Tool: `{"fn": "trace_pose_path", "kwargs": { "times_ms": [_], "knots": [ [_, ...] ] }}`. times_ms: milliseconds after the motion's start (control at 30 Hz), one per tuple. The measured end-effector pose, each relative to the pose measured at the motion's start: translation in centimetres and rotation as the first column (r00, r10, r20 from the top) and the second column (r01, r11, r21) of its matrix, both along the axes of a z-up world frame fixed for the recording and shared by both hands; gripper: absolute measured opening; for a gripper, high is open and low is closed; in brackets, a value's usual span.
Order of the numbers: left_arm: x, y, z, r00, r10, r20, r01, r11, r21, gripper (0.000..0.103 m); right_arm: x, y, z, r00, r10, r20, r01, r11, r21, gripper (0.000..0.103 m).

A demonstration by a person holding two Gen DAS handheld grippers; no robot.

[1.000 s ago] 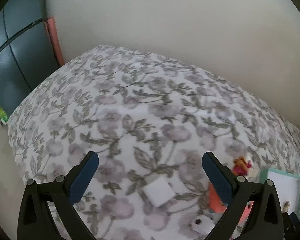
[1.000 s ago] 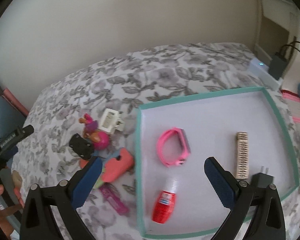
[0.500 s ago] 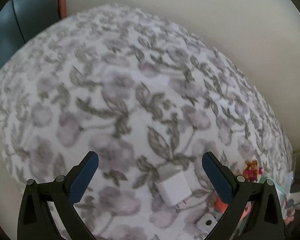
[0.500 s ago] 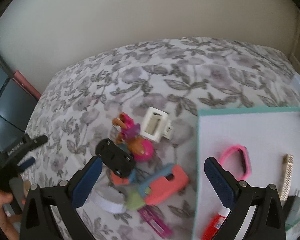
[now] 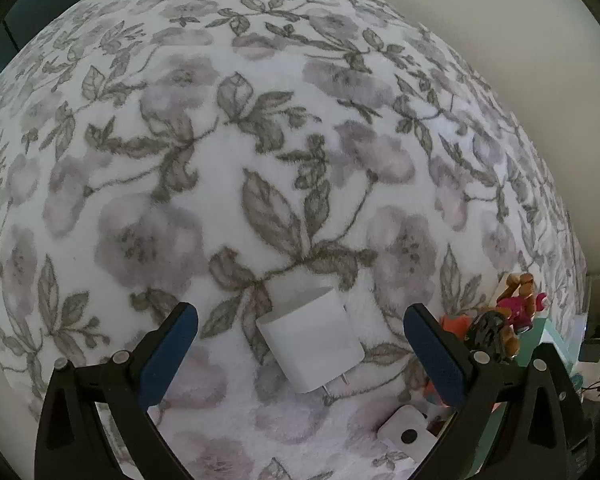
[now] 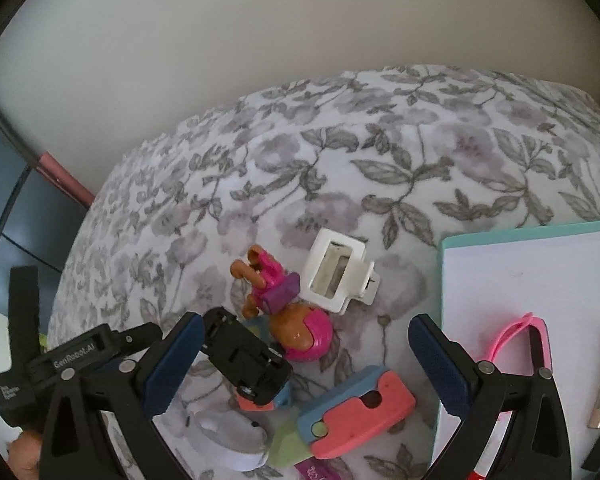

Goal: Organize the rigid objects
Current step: 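Grasp the white cube charger with the left gripper while the right grasps the pink dog figure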

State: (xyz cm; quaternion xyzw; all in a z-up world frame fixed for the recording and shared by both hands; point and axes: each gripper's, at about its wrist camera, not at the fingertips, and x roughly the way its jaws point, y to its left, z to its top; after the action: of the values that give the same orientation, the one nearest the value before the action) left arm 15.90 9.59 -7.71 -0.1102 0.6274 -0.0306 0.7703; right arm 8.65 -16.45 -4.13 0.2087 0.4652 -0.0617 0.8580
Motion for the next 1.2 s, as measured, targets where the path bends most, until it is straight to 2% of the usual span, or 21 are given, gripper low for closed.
{"fn": "trace_pose_path", "kwargs": {
  "times_ms": [33,167,333,533,600,667,800,933,1133,1200],
  "knots": [
    [0.0,0.0,-0.1,1.0,-0.003,-0.003,0.003,1.0,-0.001,0.101,0.1,0.1,-0.1,1.0,0.001,0.004,-0.001,1.0,-0.006,0.103],
    [0.0,-0.3,-0.5,1.0,-0.015,-0.017,0.015,1.0,0.006,0.086,0.6,0.3,-0.1,1.0,0.0,0.016,0.0,1.0,-0.015,0.094],
    [-0.1,-0.6,-0.8,1.0,-0.024,-0.016,0.025,0.999,0.027,0.083,1.4,0.6,-0.5,0.999,0.019,0.034,-0.019,1.0,-0.003,0.084],
    [-0.4,-1.5,-1.0,0.999,-0.052,-0.007,0.053,0.996,0.079,0.082,2.3,1.2,-0.7,0.998,0.043,0.05,-0.042,0.999,-0.019,0.081],
    [-0.4,-1.9,-1.0,0.998,-0.064,-0.004,0.064,0.993,0.099,0.082,2.4,1.2,-0.6,0.997,0.044,0.061,-0.042,0.999,-0.023,0.069],
    [-0.4,-2.2,-1.1,0.998,-0.069,-0.002,0.069,0.992,0.109,0.082,2.5,1.2,-0.7,0.997,0.049,0.062,-0.048,0.999,-0.018,0.062],
    [-0.4,-2.7,-1.0,0.997,-0.081,0.001,0.08,0.988,0.131,0.079,2.6,1.4,-0.6,0.996,0.063,0.064,-0.061,0.998,-0.034,0.058],
    [-0.5,-3.3,-0.9,0.996,-0.091,0.005,0.089,0.986,0.143,0.074,2.6,1.5,-0.7,0.996,0.074,0.048,-0.073,0.997,-0.028,0.057],
    [-0.8,-4.0,-0.7,0.992,-0.121,0.018,0.117,0.98,0.158,0.068,2.0,0.1,-3.0,0.999,0.036,-0.02,-0.035,0.998,0.06,0.057],
    [-0.7,-4.4,-0.9,0.991,-0.129,0.02,0.124,0.977,0.171,0.068,2.0,0.0,-3.7,0.999,0.028,-0.035,-0.025,0.996,0.082,0.052]
  ]
}}
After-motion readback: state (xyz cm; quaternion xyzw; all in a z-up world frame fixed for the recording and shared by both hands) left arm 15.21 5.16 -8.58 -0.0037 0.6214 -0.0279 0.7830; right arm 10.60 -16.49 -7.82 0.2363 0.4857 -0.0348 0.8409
